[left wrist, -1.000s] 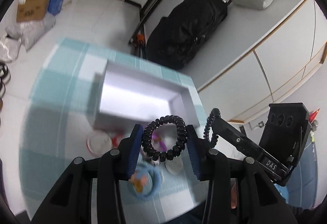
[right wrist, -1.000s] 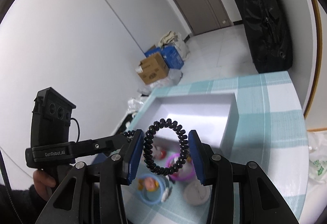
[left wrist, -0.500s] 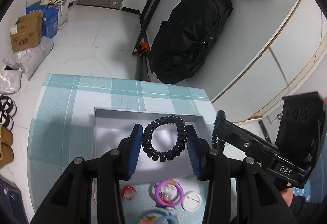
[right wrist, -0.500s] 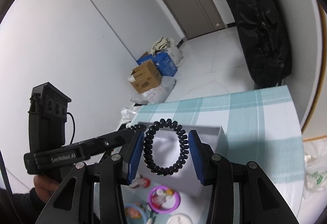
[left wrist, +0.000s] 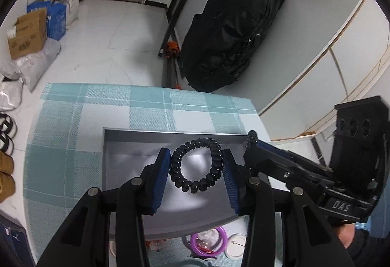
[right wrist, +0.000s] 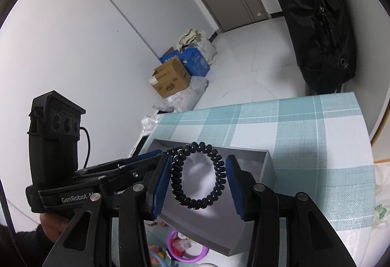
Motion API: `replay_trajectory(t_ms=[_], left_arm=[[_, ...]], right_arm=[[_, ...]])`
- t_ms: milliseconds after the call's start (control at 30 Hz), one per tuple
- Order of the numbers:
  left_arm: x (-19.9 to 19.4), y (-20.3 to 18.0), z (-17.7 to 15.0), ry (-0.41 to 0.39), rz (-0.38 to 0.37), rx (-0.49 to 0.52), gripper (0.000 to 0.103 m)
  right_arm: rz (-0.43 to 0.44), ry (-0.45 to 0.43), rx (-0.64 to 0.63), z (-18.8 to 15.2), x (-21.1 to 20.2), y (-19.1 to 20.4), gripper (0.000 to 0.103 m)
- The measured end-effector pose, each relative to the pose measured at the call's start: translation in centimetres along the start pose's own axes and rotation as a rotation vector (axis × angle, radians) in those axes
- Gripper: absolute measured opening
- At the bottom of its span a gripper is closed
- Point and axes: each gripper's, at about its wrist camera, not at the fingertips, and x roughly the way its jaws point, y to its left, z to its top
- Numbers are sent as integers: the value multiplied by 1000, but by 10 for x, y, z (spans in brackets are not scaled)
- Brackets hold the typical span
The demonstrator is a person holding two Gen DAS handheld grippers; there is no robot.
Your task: Organize jewelry
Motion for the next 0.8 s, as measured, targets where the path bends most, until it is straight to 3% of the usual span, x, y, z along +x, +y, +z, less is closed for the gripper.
replay_trajectory(t_ms=[100, 167, 233, 300, 433, 633, 800], left_arm=[[3, -1, 0, 17, 1, 12, 41], [4, 0, -1, 32, 1, -5, 44], [4, 1, -2, 39, -7, -17, 55], [2, 2, -3, 30, -15, -25, 73], [-5, 2, -5, 10, -25, -46, 74], [-20, -8, -15, -32, 17, -3, 74], [-30, -10, -32, -50, 53, -5, 74]], right_arm=[[2, -4, 6, 0, -1, 1, 52], [-6, -9, 7, 0, -3, 1, 69], [0, -35, 6, 1, -9, 3, 78], [14, -64, 7, 1, -16, 3, 78], [15, -108, 9, 1, -29, 3, 81], [-4, -125, 11, -5, -42, 4, 85], [-9, -118, 9, -17, -56, 7, 94]])
